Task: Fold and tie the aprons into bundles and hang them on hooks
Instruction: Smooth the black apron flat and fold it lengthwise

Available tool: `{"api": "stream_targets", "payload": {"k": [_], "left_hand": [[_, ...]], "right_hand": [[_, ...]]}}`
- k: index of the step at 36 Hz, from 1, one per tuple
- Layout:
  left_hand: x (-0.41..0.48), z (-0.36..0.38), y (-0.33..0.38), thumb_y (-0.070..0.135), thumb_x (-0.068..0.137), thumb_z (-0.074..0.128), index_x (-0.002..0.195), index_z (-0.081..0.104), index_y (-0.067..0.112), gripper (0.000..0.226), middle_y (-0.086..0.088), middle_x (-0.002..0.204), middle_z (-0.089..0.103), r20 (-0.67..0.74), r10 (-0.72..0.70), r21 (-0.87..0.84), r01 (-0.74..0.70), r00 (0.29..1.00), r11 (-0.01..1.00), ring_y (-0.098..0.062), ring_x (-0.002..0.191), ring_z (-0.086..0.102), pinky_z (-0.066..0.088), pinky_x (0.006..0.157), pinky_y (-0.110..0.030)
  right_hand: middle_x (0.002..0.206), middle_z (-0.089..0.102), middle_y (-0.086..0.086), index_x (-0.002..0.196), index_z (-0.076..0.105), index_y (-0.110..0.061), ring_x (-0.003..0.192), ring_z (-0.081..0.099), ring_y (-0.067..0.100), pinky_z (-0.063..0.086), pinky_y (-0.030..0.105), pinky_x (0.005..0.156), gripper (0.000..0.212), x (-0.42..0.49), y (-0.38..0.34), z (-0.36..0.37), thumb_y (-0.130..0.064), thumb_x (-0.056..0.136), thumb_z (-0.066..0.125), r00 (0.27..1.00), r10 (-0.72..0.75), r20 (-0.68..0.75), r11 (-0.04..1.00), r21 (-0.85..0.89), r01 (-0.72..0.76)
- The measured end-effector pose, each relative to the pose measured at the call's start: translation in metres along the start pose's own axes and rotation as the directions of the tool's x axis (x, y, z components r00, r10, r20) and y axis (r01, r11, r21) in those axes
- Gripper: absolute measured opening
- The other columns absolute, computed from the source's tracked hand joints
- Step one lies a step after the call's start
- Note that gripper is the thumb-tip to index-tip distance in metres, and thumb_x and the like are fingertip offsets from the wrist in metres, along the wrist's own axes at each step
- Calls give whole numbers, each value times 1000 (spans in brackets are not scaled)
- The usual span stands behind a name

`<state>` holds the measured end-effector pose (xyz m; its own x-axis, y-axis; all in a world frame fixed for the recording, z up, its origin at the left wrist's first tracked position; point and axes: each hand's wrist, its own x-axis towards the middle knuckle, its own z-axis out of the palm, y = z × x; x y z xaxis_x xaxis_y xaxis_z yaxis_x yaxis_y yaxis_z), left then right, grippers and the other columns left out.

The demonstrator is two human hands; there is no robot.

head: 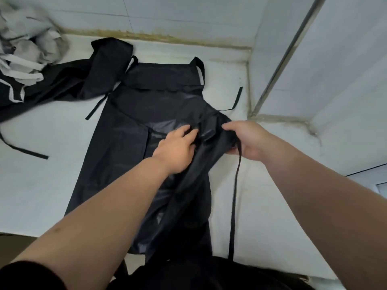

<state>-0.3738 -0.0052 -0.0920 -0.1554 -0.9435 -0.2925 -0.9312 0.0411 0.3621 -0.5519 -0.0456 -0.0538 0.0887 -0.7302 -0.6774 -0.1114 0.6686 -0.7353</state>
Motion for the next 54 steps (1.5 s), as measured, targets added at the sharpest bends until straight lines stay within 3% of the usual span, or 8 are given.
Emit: {"api": "stream_targets", "payload": {"k": [6,18,23,28,32,37,48,54], "left_hand": [[16,-2,8,47,98,39,151,11,40,60,-1,160,6,223,-20,160,-17,975,987,-30,144,8,16,115,-49],[25,-16,-18,48,96,43,149,20,42,58,-2,158,1,268,-64,152,24,961,988,-30,143,5,9,116,-50],[27,-19,-45,26,100,38,136,49,22,38,-2,150,32,59,-29,-7,29,998,1000,-29,135,31,28,108,-45],[19,-34,-70,14,100,43,137,51,11,38,-7,142,46,-240,-185,-435,65,953,898,-18,132,40,21,96,-8],[8,-50,-94,17,98,46,139,49,20,41,-4,136,49,-304,-276,-519,84,912,850,-15,126,44,24,94,-9],[-16,-46,-111,28,94,56,152,17,35,70,-5,140,36,-131,-207,-458,126,970,880,-16,115,48,29,93,-18],[-33,-18,-93,73,71,60,89,59,23,54,10,88,59,131,-291,-311,318,948,896,-11,87,56,43,70,-27],[-25,-10,-83,31,91,57,71,45,19,26,5,75,50,102,-273,-303,291,957,908,-19,83,52,40,67,-29]], "right_hand": [[58,48,4,68,42,-16,42,36,11,27,17,37,26,-2,-31,-2,-12,92,51,988,-152,-20,969,-198,145],[80,58,5,72,56,-19,79,54,20,51,41,85,19,11,-35,40,-28,87,62,970,-241,33,944,-225,242],[70,44,3,71,48,-19,56,41,15,36,23,47,24,12,-28,69,-23,93,55,982,-143,123,947,-273,172],[61,36,4,75,46,-13,49,34,14,24,20,37,22,20,-20,94,-19,95,51,986,-157,48,909,-384,164],[78,59,-1,102,61,-16,76,49,17,46,27,65,20,27,-16,119,-32,94,52,987,-120,103,892,-425,153],[129,57,8,121,59,-8,116,51,22,35,34,102,33,29,-8,140,-24,93,50,982,38,186,894,-445,50],[134,54,4,134,53,-17,114,53,20,42,36,105,45,45,10,116,-7,91,49,962,-262,-70,828,-529,187],[147,40,6,144,38,-18,131,42,22,36,24,101,56,35,17,96,-7,92,53,972,-224,74,757,-614,221]]}}
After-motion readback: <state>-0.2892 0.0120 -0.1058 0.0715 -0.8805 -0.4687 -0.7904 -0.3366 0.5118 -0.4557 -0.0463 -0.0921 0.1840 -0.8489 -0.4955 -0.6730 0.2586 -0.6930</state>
